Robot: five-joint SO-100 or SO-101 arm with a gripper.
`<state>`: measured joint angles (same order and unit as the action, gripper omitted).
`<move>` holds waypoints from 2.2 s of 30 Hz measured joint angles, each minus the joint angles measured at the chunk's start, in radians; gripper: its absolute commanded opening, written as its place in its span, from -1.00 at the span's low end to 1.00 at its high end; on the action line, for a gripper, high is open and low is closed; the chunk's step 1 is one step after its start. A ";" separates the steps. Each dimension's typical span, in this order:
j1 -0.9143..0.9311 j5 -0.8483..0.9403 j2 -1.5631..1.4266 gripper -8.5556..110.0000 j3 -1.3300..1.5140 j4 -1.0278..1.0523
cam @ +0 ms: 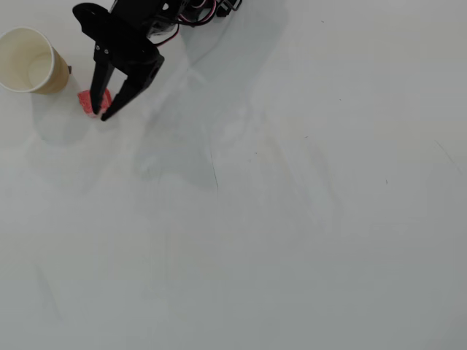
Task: Pick up the cube and drop it in the cup.
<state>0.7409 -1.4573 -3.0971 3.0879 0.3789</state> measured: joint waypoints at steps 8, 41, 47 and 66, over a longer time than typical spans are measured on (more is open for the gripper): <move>0.080 0.000 0.000 -0.82 0.000 0.000; 0.117 0.000 0.000 -0.82 0.000 0.187; 0.095 0.000 0.000 -0.82 0.000 0.187; 0.094 0.000 0.000 -0.49 0.000 0.218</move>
<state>0.8345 -1.4573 -3.0971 3.0879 0.5967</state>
